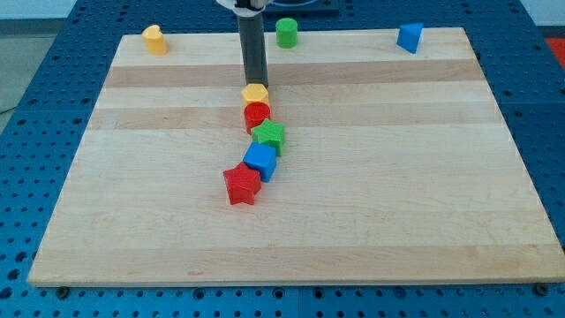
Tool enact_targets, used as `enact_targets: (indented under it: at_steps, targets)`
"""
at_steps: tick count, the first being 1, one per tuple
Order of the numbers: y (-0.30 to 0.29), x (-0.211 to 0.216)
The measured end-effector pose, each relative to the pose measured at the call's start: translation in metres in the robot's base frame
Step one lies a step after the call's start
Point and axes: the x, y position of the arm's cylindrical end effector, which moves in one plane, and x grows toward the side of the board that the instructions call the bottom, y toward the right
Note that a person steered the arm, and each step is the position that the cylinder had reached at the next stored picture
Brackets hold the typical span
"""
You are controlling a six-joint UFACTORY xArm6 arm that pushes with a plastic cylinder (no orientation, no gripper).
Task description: Slide the blue triangle towards the center
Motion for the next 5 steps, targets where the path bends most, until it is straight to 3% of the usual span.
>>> enact_targets:
  at_steps: [1, 2, 5]
  targets:
    - [0.0, -0.01]
    - [0.005, -0.063]
    - [0.173, -0.114]
